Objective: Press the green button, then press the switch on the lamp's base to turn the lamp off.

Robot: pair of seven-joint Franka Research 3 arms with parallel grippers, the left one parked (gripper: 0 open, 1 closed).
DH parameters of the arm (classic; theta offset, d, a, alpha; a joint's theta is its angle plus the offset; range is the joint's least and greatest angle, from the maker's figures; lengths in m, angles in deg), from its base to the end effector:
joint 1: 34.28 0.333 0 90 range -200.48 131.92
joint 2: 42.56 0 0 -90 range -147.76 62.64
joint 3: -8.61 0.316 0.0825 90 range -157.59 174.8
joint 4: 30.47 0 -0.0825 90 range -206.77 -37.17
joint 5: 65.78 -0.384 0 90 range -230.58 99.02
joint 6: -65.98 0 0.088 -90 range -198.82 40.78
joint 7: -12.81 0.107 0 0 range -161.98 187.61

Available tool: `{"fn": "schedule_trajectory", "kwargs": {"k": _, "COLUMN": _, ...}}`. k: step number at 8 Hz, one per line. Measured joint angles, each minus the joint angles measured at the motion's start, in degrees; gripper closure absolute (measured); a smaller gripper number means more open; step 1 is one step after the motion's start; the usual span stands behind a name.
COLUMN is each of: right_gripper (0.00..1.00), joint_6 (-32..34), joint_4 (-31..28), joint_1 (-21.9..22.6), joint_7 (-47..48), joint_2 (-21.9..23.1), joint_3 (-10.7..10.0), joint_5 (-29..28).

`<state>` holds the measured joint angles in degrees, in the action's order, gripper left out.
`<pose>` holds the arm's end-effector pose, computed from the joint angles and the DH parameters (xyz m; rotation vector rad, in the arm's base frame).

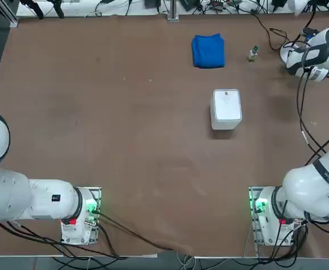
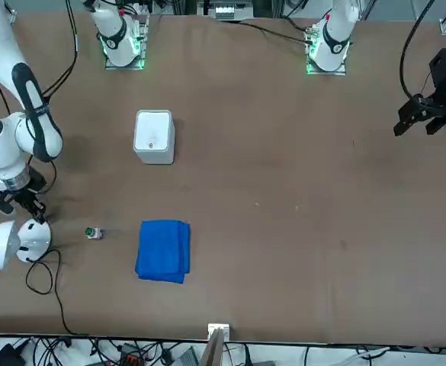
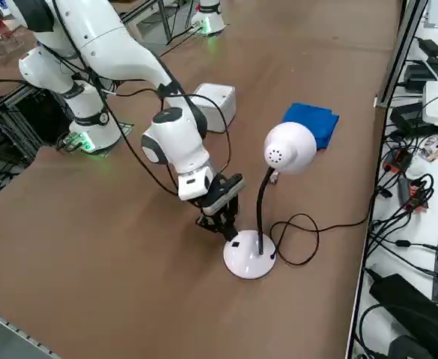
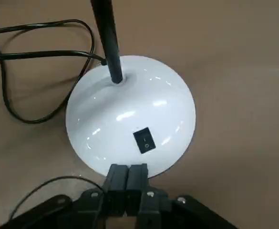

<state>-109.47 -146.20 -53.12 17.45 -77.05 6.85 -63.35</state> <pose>0.5954 -0.2191 0.1952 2.9255 -0.5774 0.6547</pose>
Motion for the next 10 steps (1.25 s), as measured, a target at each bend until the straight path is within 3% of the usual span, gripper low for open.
{"fn": "schedule_trajectory", "kwargs": {"k": 1, "right_gripper": 0.99, "joint_6": 2.05, "joint_4": 0.29, "joint_1": -0.01, "joint_7": 0.05, "joint_2": 0.43, "joint_3": 0.48, "joint_5": 0.0}}
{"fn": "schedule_trajectory", "kwargs": {"k": 3, "right_gripper": 0.99, "joint_6": 12.66, "joint_4": 1.5, "joint_1": 0.02, "joint_7": 0.07, "joint_2": 4.91, "joint_3": 1.1, "joint_5": -0.01}}
{"fn": "schedule_trajectory", "kwargs": {"k": 7, "right_gripper": 0.93, "joint_6": 44.63, "joint_4": 2.35, "joint_1": 0.39, "joint_7": -2.58, "joint_2": 19.76, "joint_3": 1.8, "joint_5": -0.01}}
{"fn": "schedule_trajectory", "kwargs": {"k": 8, "right_gripper": 0.87, "joint_6": 53.55, "joint_4": 3.46, "joint_1": 0.78, "joint_7": -3.78, "joint_2": 23.2, "joint_3": 1.98, "joint_5": -0.91}}
{"fn": "schedule_trajectory", "kwargs": {"k": 10, "right_gripper": 0.54, "joint_6": 65.54, "joint_4": 6.6, "joint_1": 3.02, "joint_7": -4.96, "joint_2": 28.49, "joint_3": 2.24, "joint_5": -5.05}}
